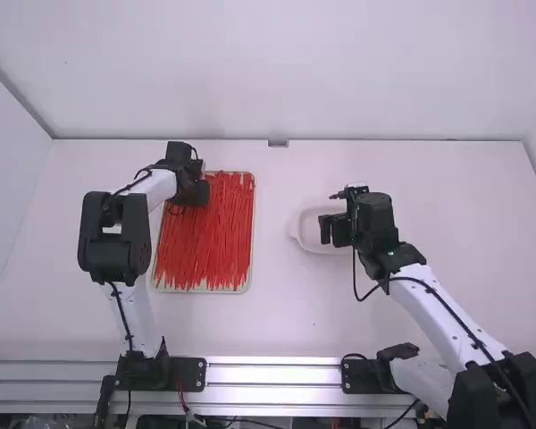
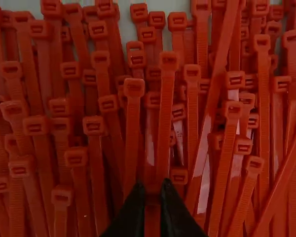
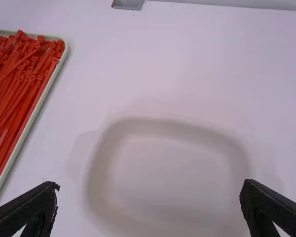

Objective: Fasten the cable tie

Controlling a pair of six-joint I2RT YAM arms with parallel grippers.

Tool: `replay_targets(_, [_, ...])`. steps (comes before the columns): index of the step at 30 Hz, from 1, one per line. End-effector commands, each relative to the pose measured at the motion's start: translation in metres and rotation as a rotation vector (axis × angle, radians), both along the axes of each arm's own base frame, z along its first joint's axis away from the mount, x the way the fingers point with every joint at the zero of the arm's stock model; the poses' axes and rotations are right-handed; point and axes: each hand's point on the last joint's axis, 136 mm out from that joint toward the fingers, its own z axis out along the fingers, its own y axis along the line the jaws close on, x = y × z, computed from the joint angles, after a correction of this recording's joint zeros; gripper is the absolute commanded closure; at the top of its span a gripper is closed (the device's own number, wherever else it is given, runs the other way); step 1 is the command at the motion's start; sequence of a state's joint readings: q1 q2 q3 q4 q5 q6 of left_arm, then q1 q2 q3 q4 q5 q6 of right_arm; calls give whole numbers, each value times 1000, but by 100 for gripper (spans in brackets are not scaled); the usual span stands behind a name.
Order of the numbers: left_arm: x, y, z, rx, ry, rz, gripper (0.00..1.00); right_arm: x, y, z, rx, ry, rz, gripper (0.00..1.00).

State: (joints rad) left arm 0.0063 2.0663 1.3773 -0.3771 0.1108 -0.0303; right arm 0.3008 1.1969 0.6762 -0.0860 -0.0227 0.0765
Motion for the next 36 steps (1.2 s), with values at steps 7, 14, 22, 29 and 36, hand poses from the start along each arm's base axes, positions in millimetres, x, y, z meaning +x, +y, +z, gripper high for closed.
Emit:
replay_targets(7, [22, -4, 60, -11, -77, 1, 94, 6, 3, 10, 7, -19, 1, 1])
replay_targets(14, [36, -12, 116, -51, -112, -24, 98, 5, 2, 10, 5, -16, 1, 1])
replay_targets(22, [42, -12, 185, -50, -161, -25, 98, 5, 2, 10, 6, -15, -1, 1])
replay_targets(29, [41, 0, 241, 5, -224, 26, 98, 5, 2, 9, 5, -15, -1, 1])
replay_targets(36, [23, 1, 295, 6, -300, 27, 98, 5, 2, 10, 6, -15, 0, 1])
